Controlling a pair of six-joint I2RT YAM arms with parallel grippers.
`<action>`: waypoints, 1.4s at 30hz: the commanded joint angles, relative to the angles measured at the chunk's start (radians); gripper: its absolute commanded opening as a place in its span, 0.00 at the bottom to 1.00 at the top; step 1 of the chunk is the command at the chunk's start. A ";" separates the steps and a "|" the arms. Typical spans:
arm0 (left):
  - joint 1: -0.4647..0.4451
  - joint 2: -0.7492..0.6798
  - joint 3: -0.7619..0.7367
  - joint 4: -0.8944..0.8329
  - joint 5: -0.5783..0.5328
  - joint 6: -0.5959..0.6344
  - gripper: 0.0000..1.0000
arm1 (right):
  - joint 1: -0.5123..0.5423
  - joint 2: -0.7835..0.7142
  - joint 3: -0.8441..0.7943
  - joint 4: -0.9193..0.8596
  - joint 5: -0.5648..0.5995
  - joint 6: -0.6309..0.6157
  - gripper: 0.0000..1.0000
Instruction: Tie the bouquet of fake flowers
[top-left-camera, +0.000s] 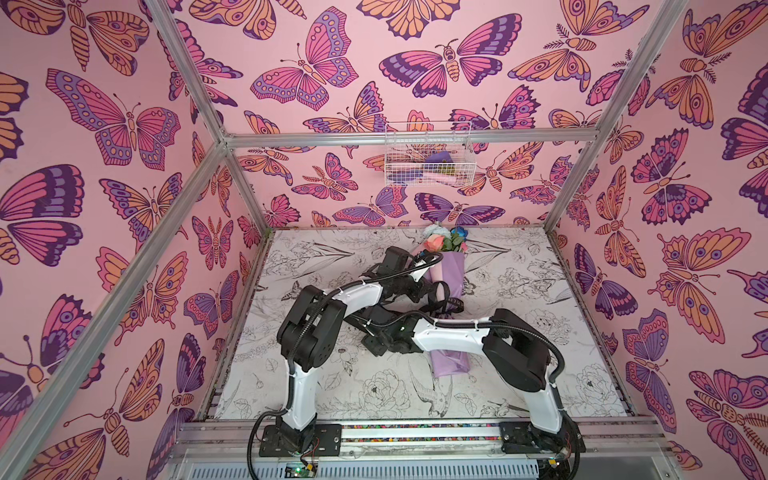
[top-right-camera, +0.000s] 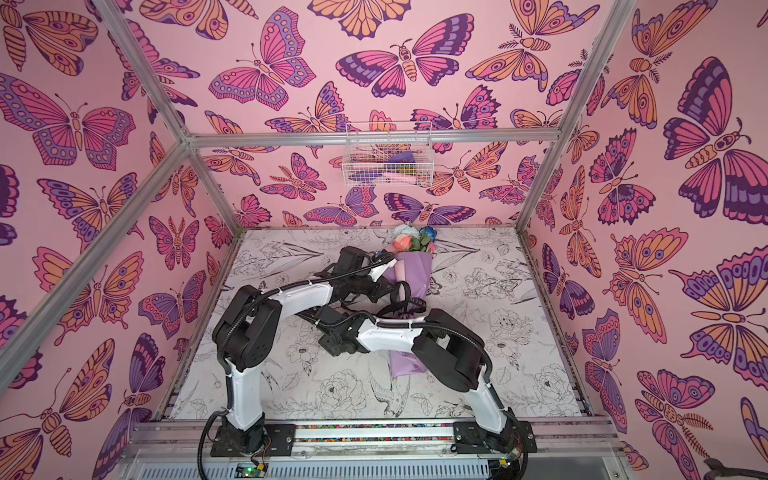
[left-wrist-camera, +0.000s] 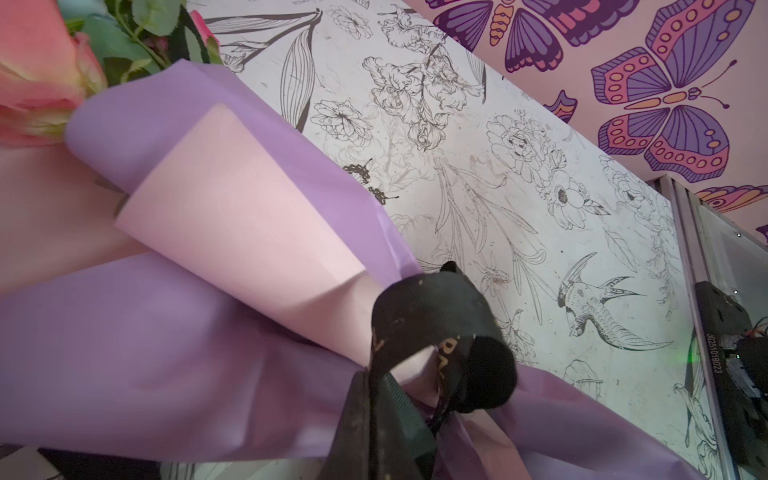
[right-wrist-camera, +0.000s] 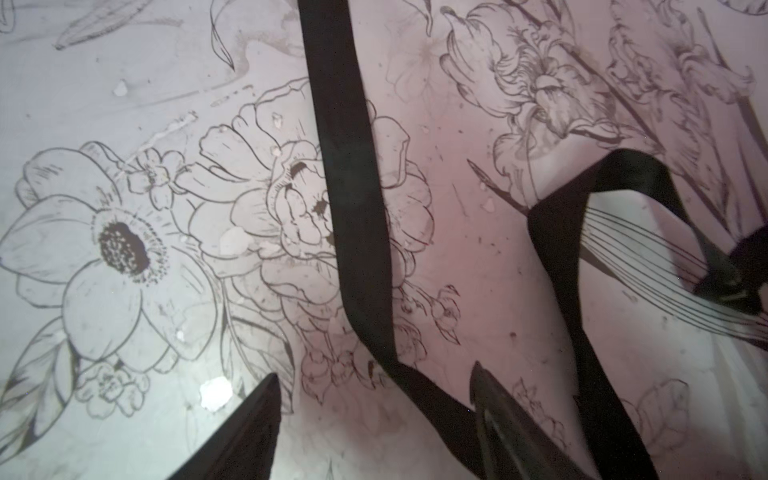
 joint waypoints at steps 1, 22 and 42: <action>-0.006 0.011 0.014 -0.016 0.021 0.004 0.00 | -0.035 0.044 0.086 -0.021 -0.054 -0.031 0.73; -0.001 0.114 0.124 -0.103 0.019 0.102 0.00 | -0.104 0.135 0.152 -0.095 -0.183 -0.017 0.65; 0.003 0.072 0.102 -0.108 -0.009 0.110 0.00 | -0.086 -0.102 -0.058 -0.110 -0.214 0.026 0.11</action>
